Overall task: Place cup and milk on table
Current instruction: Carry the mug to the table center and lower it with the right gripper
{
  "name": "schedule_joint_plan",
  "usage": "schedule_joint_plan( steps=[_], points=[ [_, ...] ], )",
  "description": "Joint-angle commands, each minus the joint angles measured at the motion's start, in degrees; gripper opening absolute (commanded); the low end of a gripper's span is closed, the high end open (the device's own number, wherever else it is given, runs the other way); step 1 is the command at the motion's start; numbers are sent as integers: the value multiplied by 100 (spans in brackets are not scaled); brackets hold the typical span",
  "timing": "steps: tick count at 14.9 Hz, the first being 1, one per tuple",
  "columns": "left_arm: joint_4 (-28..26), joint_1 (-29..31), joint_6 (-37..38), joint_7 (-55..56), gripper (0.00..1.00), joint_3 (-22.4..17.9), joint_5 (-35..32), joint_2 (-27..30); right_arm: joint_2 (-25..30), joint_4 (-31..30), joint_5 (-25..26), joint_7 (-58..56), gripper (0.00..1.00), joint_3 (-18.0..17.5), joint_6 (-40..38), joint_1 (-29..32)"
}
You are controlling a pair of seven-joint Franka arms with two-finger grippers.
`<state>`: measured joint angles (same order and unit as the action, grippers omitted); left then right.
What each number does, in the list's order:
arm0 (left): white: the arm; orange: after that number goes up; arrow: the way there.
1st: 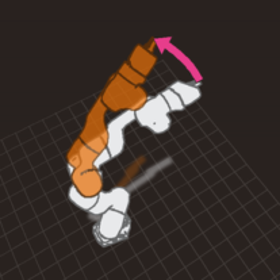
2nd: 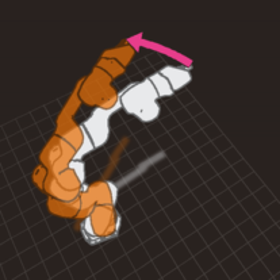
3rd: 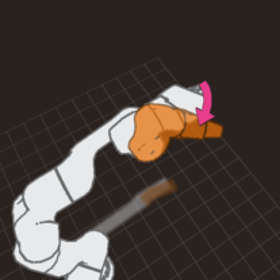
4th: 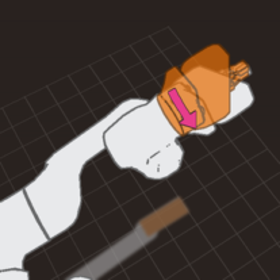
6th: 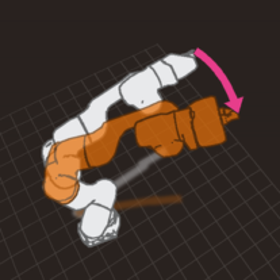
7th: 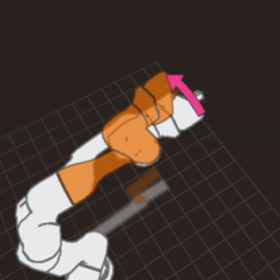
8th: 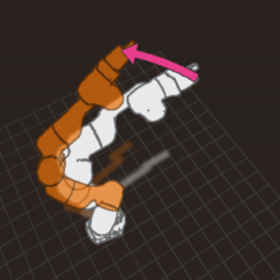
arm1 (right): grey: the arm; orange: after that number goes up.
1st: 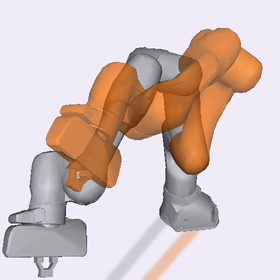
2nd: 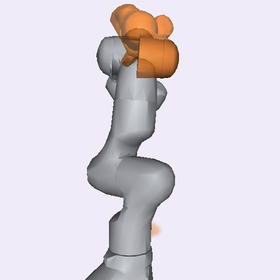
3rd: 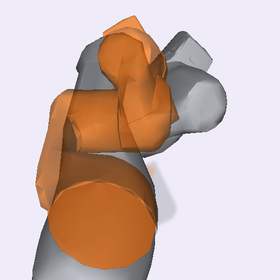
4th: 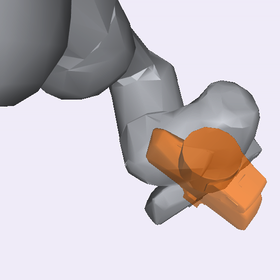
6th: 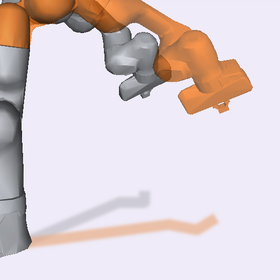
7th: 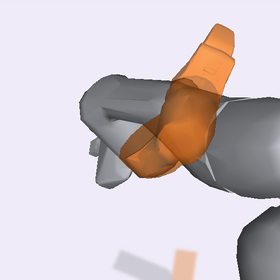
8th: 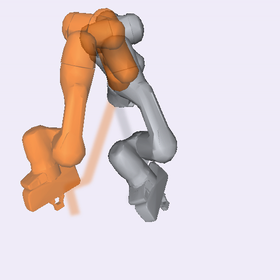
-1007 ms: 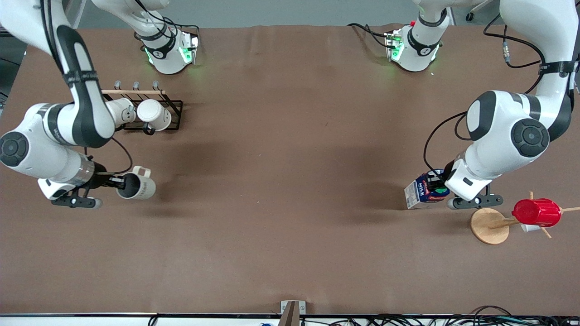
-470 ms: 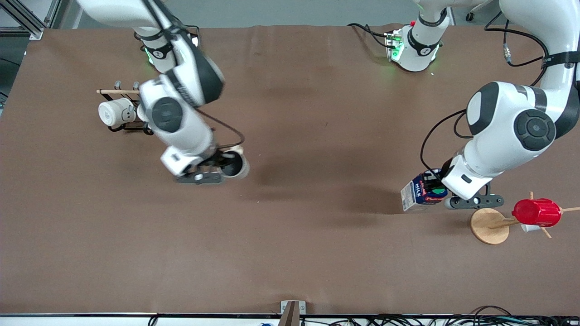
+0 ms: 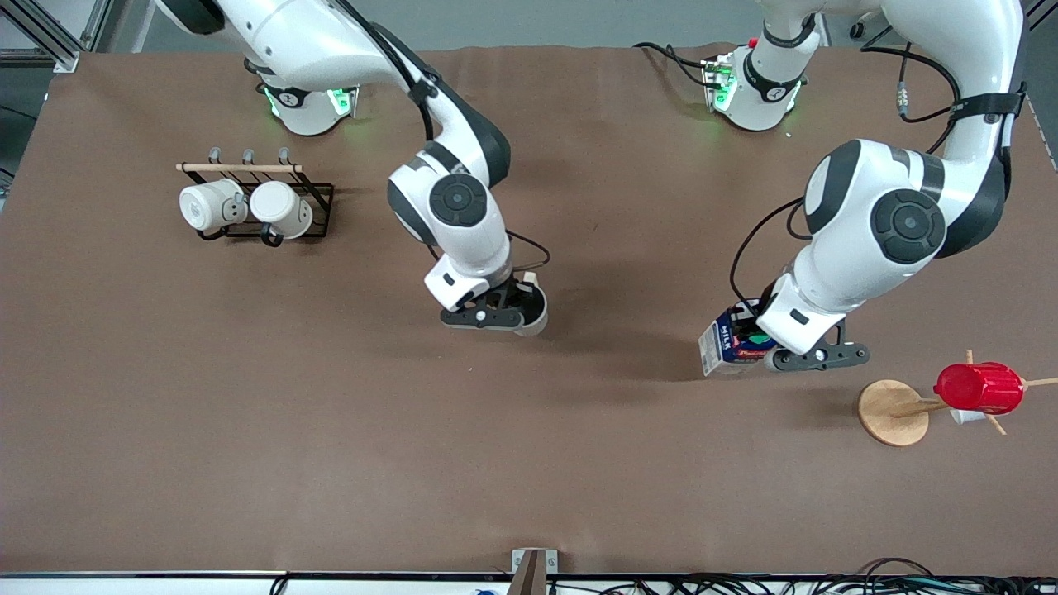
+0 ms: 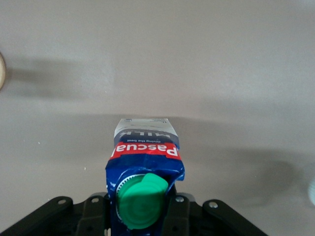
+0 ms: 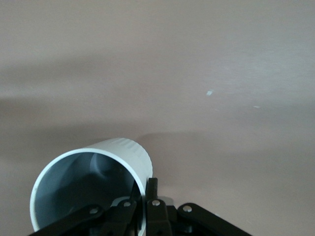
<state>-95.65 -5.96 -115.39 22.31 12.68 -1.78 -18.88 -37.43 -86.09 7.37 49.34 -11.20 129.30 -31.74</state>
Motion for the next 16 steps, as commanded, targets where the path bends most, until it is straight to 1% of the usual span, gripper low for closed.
schedule_joint_plan(
  steps=[1,3,6,7,8,9,10,11,14,15,16],
  points=[
    [99,-62,149,116,32,7,-383,-11,-290,189,535,523,0,30,165,-192],
    [99,-212,149,309,32,-2,-516,-19,-379,189,721,594,1,30,270,-271],
    [108,-273,149,432,32,7,-753,-20,-519,207,783,673,3,47,569,-411],
    [108,-300,149,519,32,-2,-789,-20,-528,215,870,673,5,39,570,-429],
    [108,-300,149,564,32,-2,-789,-20,-529,215,932,673,18,39,561,-421],
    [108,-292,149,564,32,7,-789,-11,-529,215,950,673,50,39,570,-420],
    [99,-291,149,556,32,-2,-789,-11,-520,215,994,673,100,39,561,-429],
    [91,-283,149,555,32,-2,-789,-19,-502,215,1081,682,100,30,561,-421],
    [82,-274,149,564,32,7,-789,-20,-345,207,1021,664,100,13,343,-403],
    [91,-283,149,564,32,7,-789,-20,-135,198,1003,682,100,12,-24,-394],
    [91,-300,149,599,32,7,-789,-20,172,180,1003,708,100,12,-550,-359]
  ],
)
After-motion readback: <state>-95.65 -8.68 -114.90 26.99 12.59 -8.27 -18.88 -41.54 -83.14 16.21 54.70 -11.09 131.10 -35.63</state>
